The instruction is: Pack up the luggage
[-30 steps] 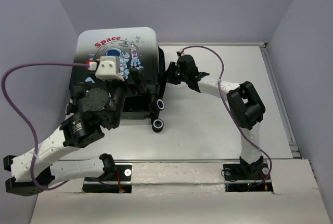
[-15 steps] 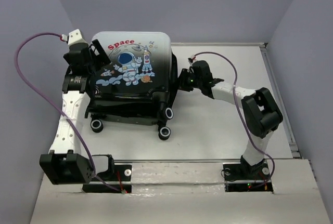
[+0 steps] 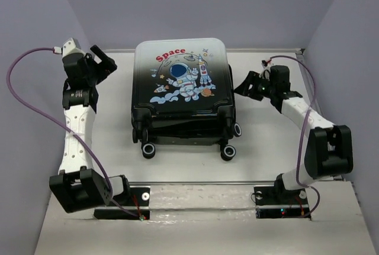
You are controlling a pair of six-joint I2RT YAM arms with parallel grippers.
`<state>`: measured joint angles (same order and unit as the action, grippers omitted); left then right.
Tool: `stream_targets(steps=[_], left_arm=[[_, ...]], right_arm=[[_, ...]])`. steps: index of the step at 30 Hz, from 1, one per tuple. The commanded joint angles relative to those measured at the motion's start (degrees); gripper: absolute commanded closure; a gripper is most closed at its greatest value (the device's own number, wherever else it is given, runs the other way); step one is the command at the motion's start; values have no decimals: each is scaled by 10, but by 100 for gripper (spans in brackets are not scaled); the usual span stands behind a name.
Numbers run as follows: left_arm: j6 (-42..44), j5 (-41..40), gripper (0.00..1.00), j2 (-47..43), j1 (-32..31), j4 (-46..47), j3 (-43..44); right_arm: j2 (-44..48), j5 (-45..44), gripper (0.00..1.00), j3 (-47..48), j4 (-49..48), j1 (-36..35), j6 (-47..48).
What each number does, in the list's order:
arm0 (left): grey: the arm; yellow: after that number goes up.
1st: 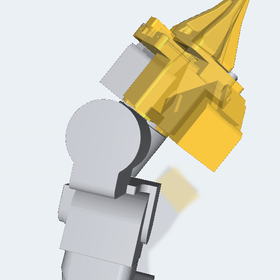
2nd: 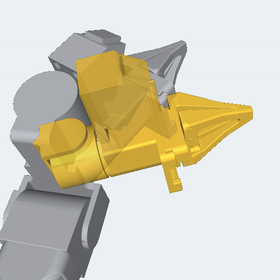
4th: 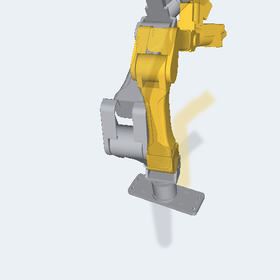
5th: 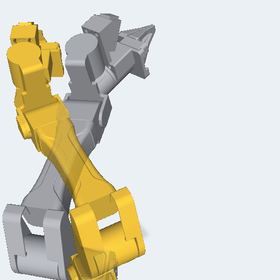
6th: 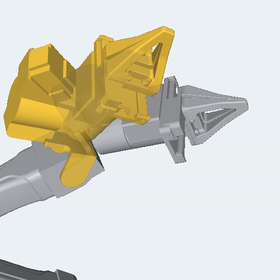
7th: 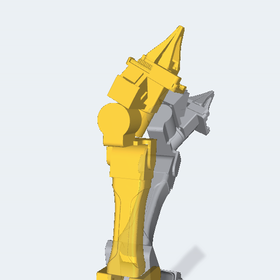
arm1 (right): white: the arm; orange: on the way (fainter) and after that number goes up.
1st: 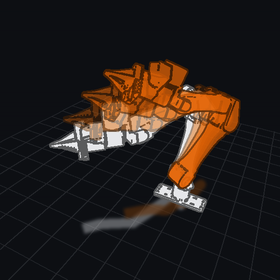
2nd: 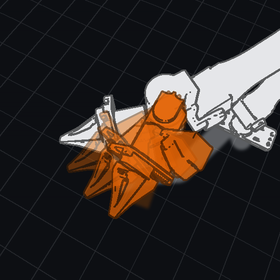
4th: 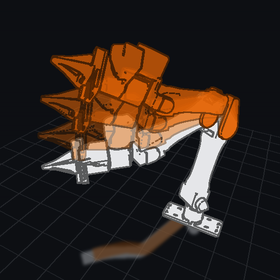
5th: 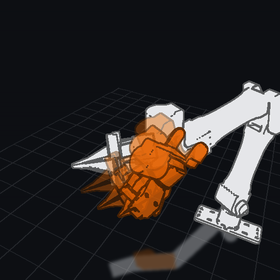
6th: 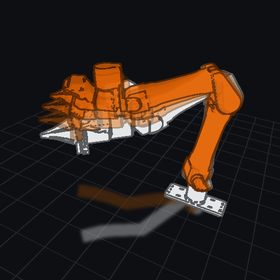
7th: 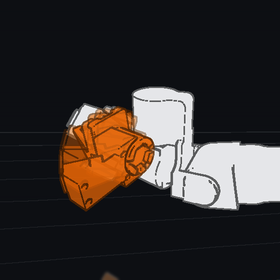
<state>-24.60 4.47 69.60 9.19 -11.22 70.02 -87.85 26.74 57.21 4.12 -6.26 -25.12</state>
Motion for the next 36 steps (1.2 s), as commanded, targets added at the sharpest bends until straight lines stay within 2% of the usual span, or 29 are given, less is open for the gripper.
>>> stream_targets(steps=[1,3,4,5,6,8,11,16,20,25,29,31,32,33,36], left_arm=[[-71,56,4,33,13,75,-31],[-94,63,10,26,14,95,-90],[-110,63,15,13,14,143,-119],[-134,57,29,-12,14,161,-175],[-142,41,37,-23,13,188,-199],[-142,20,43,-31,14,190,-232],[-156,-64,55,-27,14,174,-282],[-199,-70,59,-9,0,250,-352],[-189,-93,63,35,-87,252,-359],[-213,-100,69,5,-135,293,-423],[-224,-155,78,-24,-245,277,-449],[-244,-170,79,-42,-288,268,-468],[-251,-179,80,-49,-331,263,-473],[-267,-199,80,-67,-355,252,-486],[-291,-227,82,-97,-438,226,-503]], right_arm=[[75,-34,77,19,-10,15,-14],[61,-56,93,38,17,20,-5],[52,-66,93,47,24,20,-4],[31,-78,93,57,27,20,-4],[21,-84,93,63,27,20,-2],[-4,-94,93,84,29,20,2],[-58,-115,93,122,51,20,16],[-128,-115,93,159,55,-1,27],[-184,-133,93,207,73,-52,36],[-253,-108,93,277,76,-79,37],[-336,-46,92,391,77,-103,41],[-412,-6,90,516,109,-114,40],[-440,11,90,565,121,-121,34],[-491,49,89,652,140,-121,12],[-548,84,81,761,149,-121,-22]])
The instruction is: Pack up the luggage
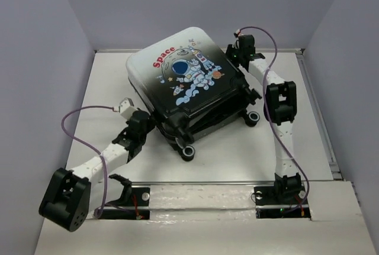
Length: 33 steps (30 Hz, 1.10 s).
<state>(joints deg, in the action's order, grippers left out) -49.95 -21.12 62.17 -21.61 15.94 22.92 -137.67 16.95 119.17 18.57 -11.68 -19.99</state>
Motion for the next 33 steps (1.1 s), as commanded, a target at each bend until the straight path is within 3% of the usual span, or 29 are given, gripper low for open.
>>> stream_targets(steps=[1,2,3,4,7,10,15,17,18,19,20,21,23,25,27,28,33], left_arm=[[-56,8,85,-48,-150,-61,-37],[-63,-7,85,-63,-169,-74,-38],[-70,-48,85,-92,-198,-114,-28],[-67,-67,85,-108,-204,-136,-19],[-34,-128,84,-183,-206,-197,32],[34,-249,77,-240,-207,-286,118],[170,-340,67,-286,-207,-288,242],[216,-346,62,-279,-205,-241,276],[227,-340,61,-258,-205,-228,289],[239,-318,59,-243,-205,-196,302],[249,-307,56,-222,-202,-187,318],[277,-295,55,-171,-198,-178,356],[309,-244,55,-105,-174,-189,416],[328,-173,54,-7,-108,-222,514],[319,-98,54,52,-41,-233,590],[313,-11,54,106,28,-245,613],[294,84,54,296,141,-313,765]], right_arm=[[-73,187,63,198,9,-67,-87],[-80,182,50,220,16,-67,-89],[-78,157,29,235,27,-67,-91],[-70,138,23,227,29,-67,-90],[-8,100,17,182,25,-62,-88],[63,64,15,129,24,-55,-73],[184,33,12,65,24,-50,-35],[222,28,21,39,21,-50,-22],[245,26,32,-8,17,-50,-18],[299,17,66,-44,10,-50,-16],[333,11,82,-87,-4,-50,-15],[368,6,92,-137,-48,-50,-19],[469,1,93,-298,-97,-50,-31],[527,-25,93,-440,-148,-55,-51],[599,-51,93,-519,-165,-55,-61],[619,-65,93,-552,-171,-55,-66],[738,-129,93,-713,-157,-55,-80]])
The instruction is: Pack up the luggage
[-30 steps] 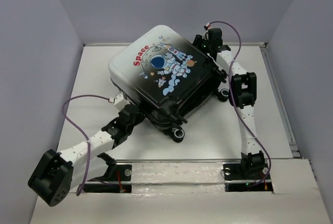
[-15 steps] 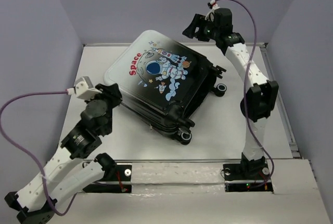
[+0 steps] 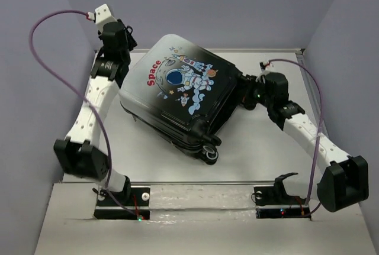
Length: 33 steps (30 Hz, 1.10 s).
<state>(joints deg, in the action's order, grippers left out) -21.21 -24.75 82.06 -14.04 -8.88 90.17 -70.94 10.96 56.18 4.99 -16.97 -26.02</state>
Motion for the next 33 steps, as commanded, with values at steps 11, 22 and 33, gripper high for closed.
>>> stream_targets(steps=[11,22,33], left_arm=[[31,245,55,359,152,-188,284],[-48,308,58,221,96,-2,-70],[-118,254,70,-57,35,120,-461]], right_arm=[[4,-66,93,-127,-35,-3,-18],[-191,13,93,40,-87,-3,-16],[-490,250,88,447,-6,-26,-19]])
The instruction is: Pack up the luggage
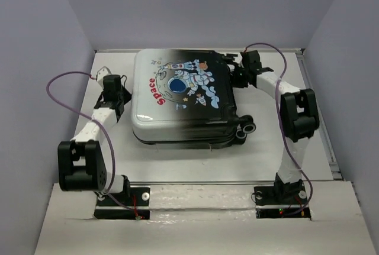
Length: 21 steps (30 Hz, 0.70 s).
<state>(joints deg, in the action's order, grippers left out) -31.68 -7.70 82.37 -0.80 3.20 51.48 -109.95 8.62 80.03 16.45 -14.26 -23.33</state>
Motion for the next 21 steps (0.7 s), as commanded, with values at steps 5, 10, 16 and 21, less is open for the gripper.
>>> stream_targets(steps=[5,10,16,21], left_arm=[[-25,45,66,-189,-153,-31,-150],[-22,33,62,-272,-162,-63,-185],[-15,20,57,-359,-163,-84,-194],[-8,33,49,-378,-163,-94,-163]], right_arm=[[-292,323,42,550,17,-59,-72],[-331,358,3,669,22,-45,-96],[-214,343,0,581,20,-17,-43],[-35,298,3,454,11,-17,19]])
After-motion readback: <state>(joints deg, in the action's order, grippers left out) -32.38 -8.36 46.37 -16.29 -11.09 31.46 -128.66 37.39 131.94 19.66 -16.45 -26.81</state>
